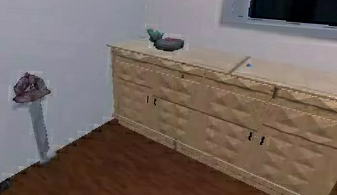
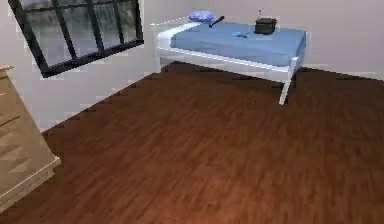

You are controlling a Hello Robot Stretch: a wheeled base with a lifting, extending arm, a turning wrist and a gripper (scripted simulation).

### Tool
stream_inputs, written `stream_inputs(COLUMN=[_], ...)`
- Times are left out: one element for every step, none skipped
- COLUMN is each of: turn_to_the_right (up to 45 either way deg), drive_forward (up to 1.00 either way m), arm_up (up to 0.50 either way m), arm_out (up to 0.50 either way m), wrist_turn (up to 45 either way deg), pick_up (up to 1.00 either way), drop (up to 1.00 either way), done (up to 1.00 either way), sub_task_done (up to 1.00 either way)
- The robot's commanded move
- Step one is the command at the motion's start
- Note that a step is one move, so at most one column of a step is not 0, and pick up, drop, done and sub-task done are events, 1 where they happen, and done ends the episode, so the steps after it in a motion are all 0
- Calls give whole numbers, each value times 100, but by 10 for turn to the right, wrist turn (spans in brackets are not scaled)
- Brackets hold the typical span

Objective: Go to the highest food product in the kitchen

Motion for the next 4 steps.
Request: stream_inputs(turn_to_the_right=[450, 450, 390, 30], drive_forward=[0, 0, 0, 0], arm_up=[0, 0, 0, 0], arm_out=[0, 0, 0, 0], wrist_turn=[0, 0, 0, 0], pick_up=[0, 0, 0, 0], drop=[0, 0, 0, 0], done=[0, 0, 0, 0], sub_task_done=[0, 0, 0, 0])
